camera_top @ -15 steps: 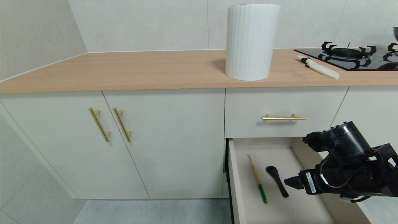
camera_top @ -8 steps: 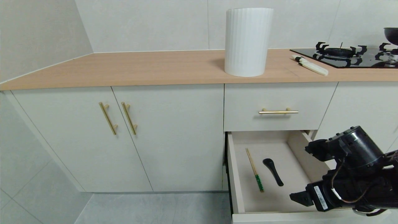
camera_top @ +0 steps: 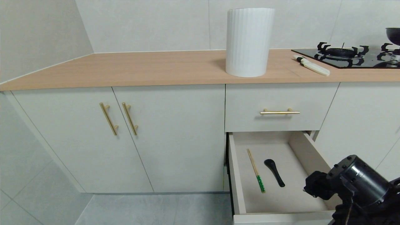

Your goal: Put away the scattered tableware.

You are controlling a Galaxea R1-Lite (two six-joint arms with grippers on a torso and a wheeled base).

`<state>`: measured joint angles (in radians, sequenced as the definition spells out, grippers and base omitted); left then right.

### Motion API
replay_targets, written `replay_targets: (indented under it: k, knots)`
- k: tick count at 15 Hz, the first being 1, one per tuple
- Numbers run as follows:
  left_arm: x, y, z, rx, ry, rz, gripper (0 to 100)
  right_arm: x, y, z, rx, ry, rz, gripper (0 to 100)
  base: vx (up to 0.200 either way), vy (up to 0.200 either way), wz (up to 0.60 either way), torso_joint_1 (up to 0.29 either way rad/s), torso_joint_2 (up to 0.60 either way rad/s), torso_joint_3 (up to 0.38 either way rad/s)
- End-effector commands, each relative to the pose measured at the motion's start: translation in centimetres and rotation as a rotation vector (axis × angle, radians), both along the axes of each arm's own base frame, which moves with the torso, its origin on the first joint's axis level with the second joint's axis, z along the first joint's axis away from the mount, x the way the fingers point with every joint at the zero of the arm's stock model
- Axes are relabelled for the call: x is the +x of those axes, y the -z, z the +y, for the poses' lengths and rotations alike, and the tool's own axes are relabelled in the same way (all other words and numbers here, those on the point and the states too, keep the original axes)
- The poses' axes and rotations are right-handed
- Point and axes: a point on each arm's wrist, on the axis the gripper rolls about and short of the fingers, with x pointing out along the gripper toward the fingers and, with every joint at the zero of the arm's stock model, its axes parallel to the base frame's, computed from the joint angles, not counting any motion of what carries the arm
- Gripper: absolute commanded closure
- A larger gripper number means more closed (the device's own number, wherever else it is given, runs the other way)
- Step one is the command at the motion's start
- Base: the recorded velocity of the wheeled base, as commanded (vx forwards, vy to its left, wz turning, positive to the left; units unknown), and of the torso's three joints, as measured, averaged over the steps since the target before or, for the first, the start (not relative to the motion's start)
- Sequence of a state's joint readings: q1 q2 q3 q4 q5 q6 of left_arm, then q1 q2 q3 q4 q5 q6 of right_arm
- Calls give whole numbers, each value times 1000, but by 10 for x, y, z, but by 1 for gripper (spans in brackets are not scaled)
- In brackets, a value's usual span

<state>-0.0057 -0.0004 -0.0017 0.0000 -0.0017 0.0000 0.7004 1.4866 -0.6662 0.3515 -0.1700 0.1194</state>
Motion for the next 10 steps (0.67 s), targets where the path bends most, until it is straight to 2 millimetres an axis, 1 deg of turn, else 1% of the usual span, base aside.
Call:
replay_targets:
  k: [1,5,7,10]
  knots:
    - [0,0,0,0,0,1,0,-4,8,3,-27,-26,30,0,0,0,0,0,0,0]
    - [0,0,0,0,0,1,0,-7,17,0,-99,-79,85,0,0,0,0,0,0,0]
    - [0,0,0,0,0,1,0,-5,24,2,-137,-72,104,0,0,0,0,0,0,0]
    - [0,0,0,0,0,1,0,1,30,4,-188,-45,94,0,0,0,0,0,0,0]
